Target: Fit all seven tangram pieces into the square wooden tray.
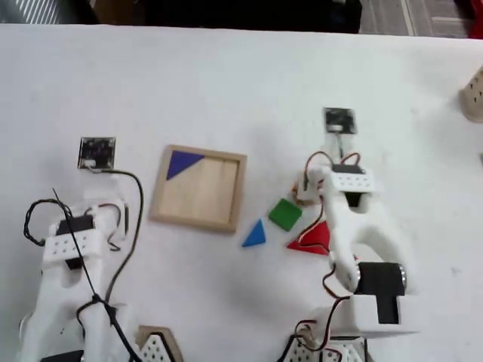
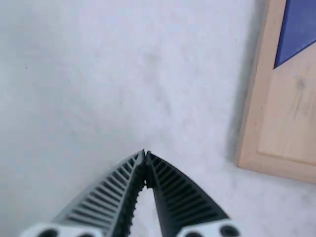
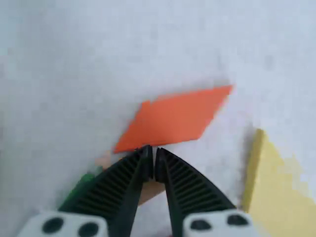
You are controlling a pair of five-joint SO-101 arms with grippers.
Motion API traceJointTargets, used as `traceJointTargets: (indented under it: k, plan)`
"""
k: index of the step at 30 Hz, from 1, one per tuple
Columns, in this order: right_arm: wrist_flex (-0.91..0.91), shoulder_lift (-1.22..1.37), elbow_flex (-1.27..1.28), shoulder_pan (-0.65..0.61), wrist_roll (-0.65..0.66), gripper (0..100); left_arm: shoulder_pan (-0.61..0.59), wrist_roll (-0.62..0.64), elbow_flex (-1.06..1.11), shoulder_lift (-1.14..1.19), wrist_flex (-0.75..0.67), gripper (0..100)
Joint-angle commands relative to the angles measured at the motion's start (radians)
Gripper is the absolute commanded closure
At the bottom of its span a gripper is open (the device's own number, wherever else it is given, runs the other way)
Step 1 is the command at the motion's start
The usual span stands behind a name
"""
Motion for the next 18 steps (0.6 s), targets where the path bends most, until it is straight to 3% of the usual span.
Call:
traceJointTargets:
  k: [1, 9, 13, 18]
  plan:
    - [0.082, -0.03, -0.044, -0.048, 0.072, 98.1, 0.025, -0.006, -0.002, -0.027, -0.021, 98]
    - [0.128, -0.09, -0.083, 0.018, 0.109, 97.6, 0.025, -0.006, -0.002, -0.027, -0.021, 98]
    - [0.177, -0.082, -0.158, 0.05, 0.404, 88.5, 0.027, -0.008, -0.002, -0.027, -0.023, 98]
    - [0.186, -0.001, -0.209, -0.002, 0.74, 73.3, 0.027, -0.008, -0.002, -0.027, -0.023, 98]
